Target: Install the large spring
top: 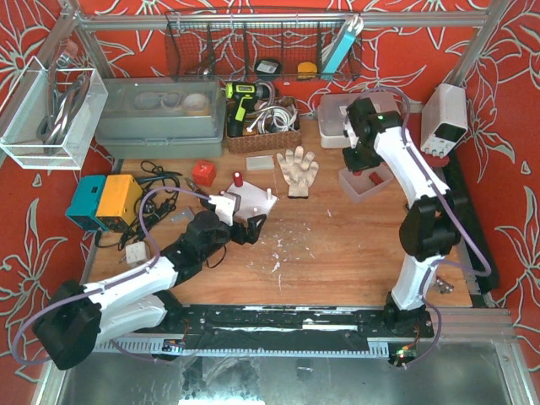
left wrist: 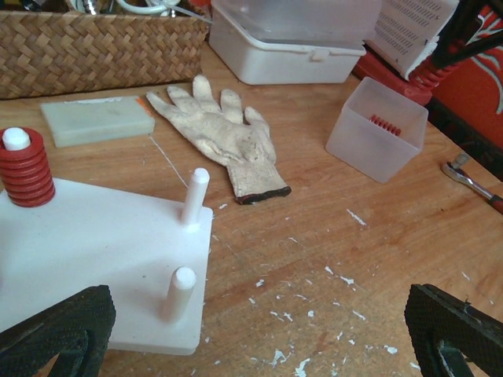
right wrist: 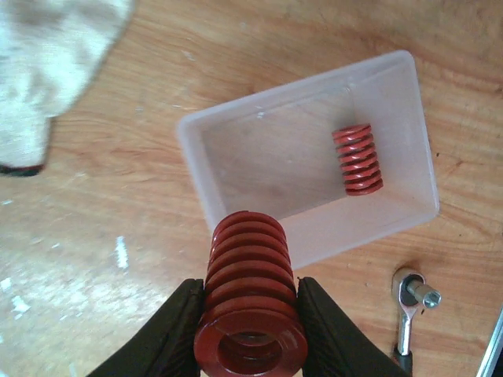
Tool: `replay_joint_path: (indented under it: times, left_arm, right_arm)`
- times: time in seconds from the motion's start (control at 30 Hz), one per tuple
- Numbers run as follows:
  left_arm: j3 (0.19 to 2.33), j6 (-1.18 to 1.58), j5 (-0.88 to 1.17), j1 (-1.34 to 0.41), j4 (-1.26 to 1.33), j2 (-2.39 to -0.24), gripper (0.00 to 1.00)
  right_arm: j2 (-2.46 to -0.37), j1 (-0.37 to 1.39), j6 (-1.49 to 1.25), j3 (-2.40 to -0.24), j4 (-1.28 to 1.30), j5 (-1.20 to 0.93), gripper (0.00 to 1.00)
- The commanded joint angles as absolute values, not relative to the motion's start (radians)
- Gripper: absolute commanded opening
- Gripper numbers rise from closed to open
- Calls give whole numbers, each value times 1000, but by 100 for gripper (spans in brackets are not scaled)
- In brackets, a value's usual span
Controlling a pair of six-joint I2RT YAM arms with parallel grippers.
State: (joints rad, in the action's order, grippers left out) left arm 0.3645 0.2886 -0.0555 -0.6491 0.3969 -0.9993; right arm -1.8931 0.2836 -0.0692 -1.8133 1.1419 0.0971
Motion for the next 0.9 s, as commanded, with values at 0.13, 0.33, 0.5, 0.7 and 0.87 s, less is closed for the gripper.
replay_joint_path:
  times: [0.13, 0.33, 0.5, 0.7, 0.87]
  left_arm:
    - [282, 191, 6, -657, 601, -969, 87]
    - [203, 81, 152, -658, 829, -982, 77]
    - [149, 11, 238, -664, 1034, -1016, 70]
    - [196, -154, 215, -685, 1071, -1079, 70]
    - [187, -248, 237, -695, 1166, -1085, 75]
  right_arm:
    - [-1669, 447, -91, -1678, 1139, 51, 8]
    - [-1523, 546, -142, -1509, 968, -208, 4]
    - [-1409, 619, -226, -1375, 792, -355, 1]
    - [-1313, 670, -304, -1270, 617, -475, 1]
    - [-1234, 695, -390, -1177, 461, -552, 1]
